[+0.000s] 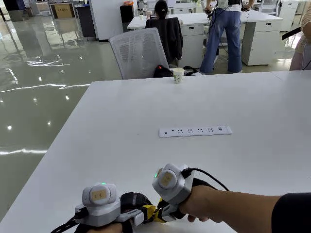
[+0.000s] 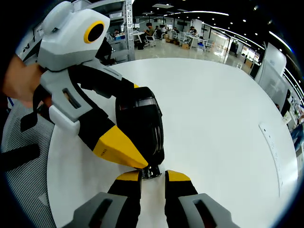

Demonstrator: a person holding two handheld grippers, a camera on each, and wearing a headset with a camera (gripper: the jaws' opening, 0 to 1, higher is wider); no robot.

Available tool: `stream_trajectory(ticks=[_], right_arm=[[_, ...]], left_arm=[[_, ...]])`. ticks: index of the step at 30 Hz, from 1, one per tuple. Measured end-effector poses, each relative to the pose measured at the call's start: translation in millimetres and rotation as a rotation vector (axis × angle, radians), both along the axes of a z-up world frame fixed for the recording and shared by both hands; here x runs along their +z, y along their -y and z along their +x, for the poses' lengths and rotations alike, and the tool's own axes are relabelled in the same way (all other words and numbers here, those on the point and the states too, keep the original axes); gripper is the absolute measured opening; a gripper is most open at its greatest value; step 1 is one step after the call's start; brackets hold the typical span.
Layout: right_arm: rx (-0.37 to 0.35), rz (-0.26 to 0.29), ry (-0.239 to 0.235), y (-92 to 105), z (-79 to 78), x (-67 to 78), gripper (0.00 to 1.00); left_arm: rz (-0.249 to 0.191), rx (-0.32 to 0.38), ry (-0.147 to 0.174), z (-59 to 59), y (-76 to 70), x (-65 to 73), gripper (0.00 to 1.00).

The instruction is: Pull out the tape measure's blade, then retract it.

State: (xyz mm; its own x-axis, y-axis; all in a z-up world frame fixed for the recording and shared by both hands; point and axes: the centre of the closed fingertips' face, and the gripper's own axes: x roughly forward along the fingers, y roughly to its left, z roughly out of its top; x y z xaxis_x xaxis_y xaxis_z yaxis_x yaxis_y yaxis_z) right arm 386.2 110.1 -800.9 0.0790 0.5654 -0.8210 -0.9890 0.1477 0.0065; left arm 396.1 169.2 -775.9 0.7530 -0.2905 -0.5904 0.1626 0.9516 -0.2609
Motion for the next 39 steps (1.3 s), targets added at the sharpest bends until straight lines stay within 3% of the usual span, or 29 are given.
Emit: stream_trajectory(ticks=[5, 7, 10, 12, 16, 18, 23, 26, 28, 31, 36, 39], right_arm=[[-0.028, 0.006, -0.012, 6.7, -3.5, 0.8, 0.17], [-0.037, 0.014, -0.014, 9.9, -5.7, 2.4, 0.17], [-0.047, 0.023, -0.015, 14.3, -8.7, 5.0, 0.18], [-0.062, 0.034, -0.017, 18.3, -10.1, 7.2, 0.18], [-0.102, 0.081, -0.027, 27.5, -16.6, 16.6, 0.22], [-0.109, 0.096, -0.029, 32.4, -18.4, 19.1, 0.22], [-0.147, 0.133, -0.027, 48.4, -22.8, 28.2, 0.25], [-0.170, 0.156, -0.026, 58.4, -23.9, 35.1, 0.26], [-0.189, 0.171, -0.030, 63.5, -24.6, 38.9, 0.26], [-0.209, 0.191, -0.023, 75.5, -27.0, 44.0, 0.28], [-0.256, 0.228, -0.021, 97.4, -32.7, 49.1, 0.31], [-0.282, 0.240, -0.014, 110.9, -35.2, 52.5, 0.33]], left_arm=[[0.005, -0.005, 0.005, -4.8, -7.2, 0.3, 0.69], [-0.023, 0.000, 0.016, -5.9, -8.2, 2.1, 0.72], [-0.031, 0.000, 0.021, -8.4, -8.8, 2.3, 0.78], [-0.045, -0.014, 0.018, -9.4, -6.3, 0.8, 0.84], [-0.032, -0.076, 0.028, -15.2, 0.5, -0.3, 0.99], [-0.036, -0.101, 0.026, -19.0, 2.7, -0.4, 0.99], [-0.001, -0.203, 0.035, -29.6, 6.3, 0.1, 0.99], [-0.001, -0.293, 0.053, -41.4, 8.9, 3.7, 0.99], [0.026, -0.329, 0.051, -47.9, 5.3, 4.1, 0.99], [0.049, -0.392, 0.082, -57.7, 2.8, 13.3, 0.99], [0.110, -0.496, 0.073, -71.3, -3.8, 21.1, 0.99], [0.134, -0.520, 0.074, -76.8, -10.5, 23.8, 0.99]])
